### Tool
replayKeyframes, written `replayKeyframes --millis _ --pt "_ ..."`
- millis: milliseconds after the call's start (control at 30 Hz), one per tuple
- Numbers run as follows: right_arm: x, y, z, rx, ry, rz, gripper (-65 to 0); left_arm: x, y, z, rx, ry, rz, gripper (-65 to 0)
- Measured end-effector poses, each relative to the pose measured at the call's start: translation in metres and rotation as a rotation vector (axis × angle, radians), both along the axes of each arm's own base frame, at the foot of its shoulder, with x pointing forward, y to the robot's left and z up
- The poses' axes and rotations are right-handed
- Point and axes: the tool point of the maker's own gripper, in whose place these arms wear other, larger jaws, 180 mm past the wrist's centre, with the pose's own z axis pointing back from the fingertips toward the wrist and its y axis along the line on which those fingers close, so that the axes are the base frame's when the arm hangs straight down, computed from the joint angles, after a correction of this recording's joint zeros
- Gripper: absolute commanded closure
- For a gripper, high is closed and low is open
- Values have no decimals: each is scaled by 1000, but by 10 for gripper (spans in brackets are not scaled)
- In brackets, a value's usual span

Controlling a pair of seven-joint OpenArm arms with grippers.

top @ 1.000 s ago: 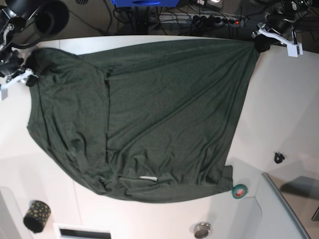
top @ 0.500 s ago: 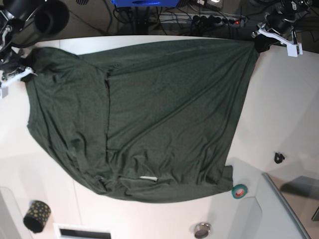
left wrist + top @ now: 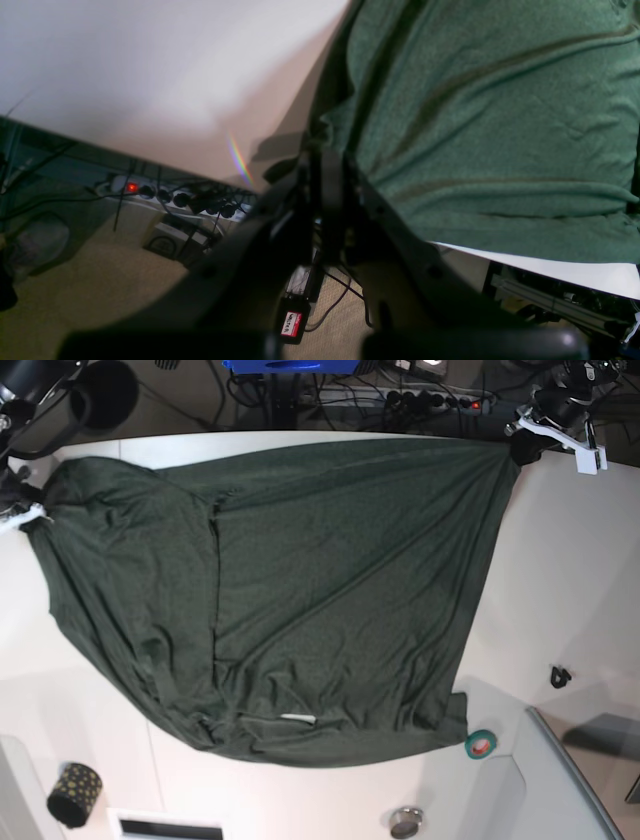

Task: Layout the t-shirt on the table in an organized manner, then fold the t-shirt properly
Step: 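Pull the shirt edge with the right gripper away from the left gripper, then regrasp the shirt edge with the right gripper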

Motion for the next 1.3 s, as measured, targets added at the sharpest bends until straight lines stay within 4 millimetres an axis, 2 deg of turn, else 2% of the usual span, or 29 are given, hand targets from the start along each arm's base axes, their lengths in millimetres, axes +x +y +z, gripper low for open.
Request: replayKeyframes --millis 300,400,533,600,733,767,867,967,1033,1200,1300 --pt "-5 -10 -2 -14 17 -98 -38 0 0 0 0 0 0 0" --pt "-11 -19 -3 -15 19 -180 -38 0 0 0 0 0 0 0" --pt "-15 -25 -2 -24 25 -206 -50 0 0 0 0 0 0 0" --pt "-15 -25 -2 -26 23 -207 -126 0 0 0 0 0 0 0" --pt "-16 -25 -2 -26 28 -206 -392 0 0 0 0 0 0 0" --pt "-17 -25 -2 -26 28 -206 -426 0 0 0 0 0 0 0" --pt "-18 -24 -1 -27 28 -203 -423 0 0 0 0 0 0 0" --pt "-28 -28 17 -54 -30 -254 -425 -1 0 0 0 3 0 0" --pt "-40 -13 24 -54 6 -173 -422 -5 0 -1 1 11 -1 0" --pt "-60 31 14 15 83 -99 -419 -6 0 -1 2 14 -3 0" --pt "-71 36 9 25 108 -96 -419 -6 0 -2 3 16 -2 0"
